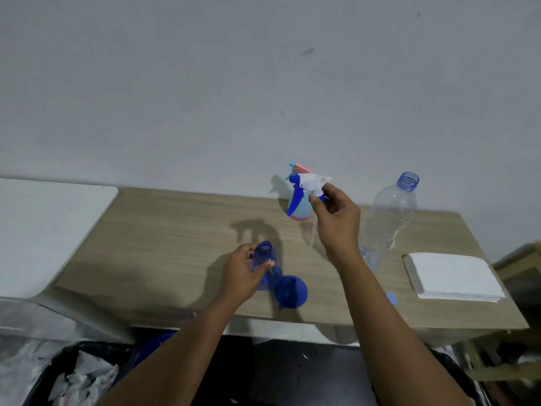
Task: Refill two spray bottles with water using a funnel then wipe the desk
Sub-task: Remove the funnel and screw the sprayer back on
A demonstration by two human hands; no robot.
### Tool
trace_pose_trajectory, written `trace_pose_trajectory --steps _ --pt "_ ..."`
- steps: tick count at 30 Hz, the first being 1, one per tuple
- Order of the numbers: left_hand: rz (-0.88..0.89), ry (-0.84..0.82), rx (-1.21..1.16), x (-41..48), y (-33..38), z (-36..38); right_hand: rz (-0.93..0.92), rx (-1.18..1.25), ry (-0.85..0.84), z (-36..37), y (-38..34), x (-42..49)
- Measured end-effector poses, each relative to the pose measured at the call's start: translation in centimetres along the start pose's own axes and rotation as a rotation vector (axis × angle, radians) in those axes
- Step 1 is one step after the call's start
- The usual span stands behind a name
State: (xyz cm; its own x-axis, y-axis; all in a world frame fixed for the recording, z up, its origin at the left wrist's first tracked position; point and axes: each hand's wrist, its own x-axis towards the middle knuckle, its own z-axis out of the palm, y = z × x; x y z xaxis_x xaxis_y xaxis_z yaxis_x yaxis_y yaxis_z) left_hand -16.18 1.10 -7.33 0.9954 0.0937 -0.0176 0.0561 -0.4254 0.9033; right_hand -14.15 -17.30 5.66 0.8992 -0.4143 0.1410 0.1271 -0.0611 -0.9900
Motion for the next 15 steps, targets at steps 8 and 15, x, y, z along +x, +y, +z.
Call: trace_pose_trajectory --steps 8,15 --pt "-0.05 0.002 -0.013 -0.1 -0.1 0.3 -0.083 0.128 -0.08 3.6 -3.4 -2.0" --pt "-0.05 -0.039 -0.004 -0.2 0.7 -0.3 -0.059 0.059 -0.111 4.9 -1.6 -2.3"
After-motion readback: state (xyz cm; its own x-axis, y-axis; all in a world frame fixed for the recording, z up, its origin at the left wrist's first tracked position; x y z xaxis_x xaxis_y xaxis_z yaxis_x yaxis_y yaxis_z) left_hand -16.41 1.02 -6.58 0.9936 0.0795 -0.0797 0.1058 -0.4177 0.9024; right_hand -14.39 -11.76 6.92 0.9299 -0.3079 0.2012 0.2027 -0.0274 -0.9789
